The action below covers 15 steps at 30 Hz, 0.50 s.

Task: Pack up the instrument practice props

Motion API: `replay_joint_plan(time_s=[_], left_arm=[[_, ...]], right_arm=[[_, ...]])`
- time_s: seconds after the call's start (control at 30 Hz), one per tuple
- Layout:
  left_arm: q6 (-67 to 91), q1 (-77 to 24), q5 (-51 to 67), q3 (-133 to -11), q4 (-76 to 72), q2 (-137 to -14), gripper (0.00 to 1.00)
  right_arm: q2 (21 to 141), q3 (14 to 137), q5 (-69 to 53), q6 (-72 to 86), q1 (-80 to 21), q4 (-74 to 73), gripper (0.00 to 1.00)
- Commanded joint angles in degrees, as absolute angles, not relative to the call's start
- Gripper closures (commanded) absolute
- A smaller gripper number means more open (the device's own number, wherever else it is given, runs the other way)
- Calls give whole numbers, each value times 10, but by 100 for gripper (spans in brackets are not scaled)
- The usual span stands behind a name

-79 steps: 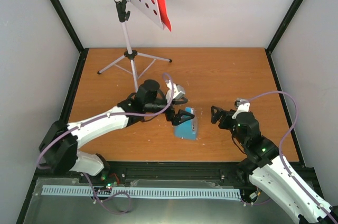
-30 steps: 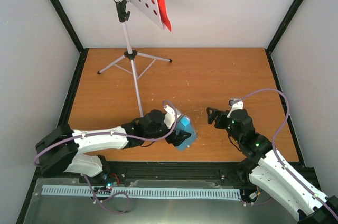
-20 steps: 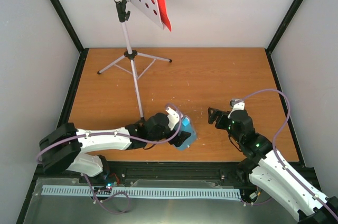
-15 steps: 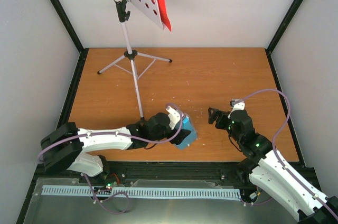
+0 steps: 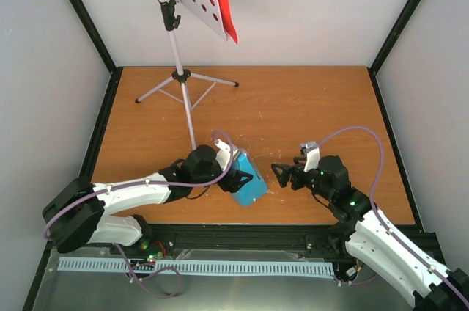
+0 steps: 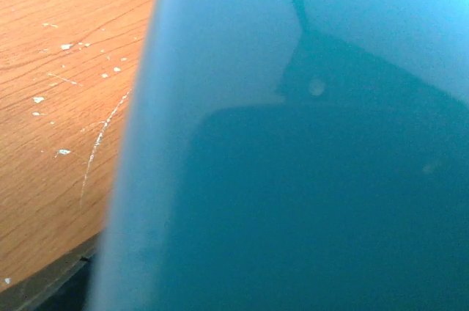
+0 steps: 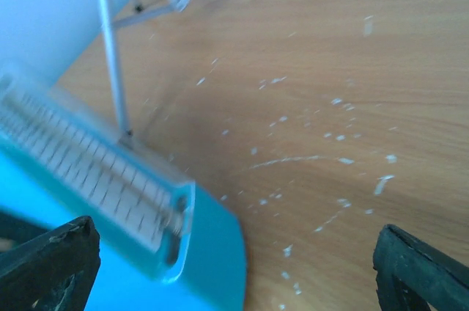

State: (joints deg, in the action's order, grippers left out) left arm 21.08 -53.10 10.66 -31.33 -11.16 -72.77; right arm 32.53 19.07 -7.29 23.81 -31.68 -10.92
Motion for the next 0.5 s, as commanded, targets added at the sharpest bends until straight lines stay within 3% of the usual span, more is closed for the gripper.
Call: replay_joint_plan(time_s=[0.0, 0.1, 0.27, 0.47], left_arm=[[171, -462, 259, -321, -145, -726, 39], [142, -412, 326, -326, -142, -744, 40], [100, -374, 373, -356, -107, -775, 42], [72, -357, 410, -381, -83, -815, 44]], right_arm=[[370, 175, -223, 164, -314, -58, 0], [402, 169, -229, 158, -334, -42, 0], [464, 177, -62, 142, -477, -25, 0], [574, 176, 41, 137, -555, 33, 0]])
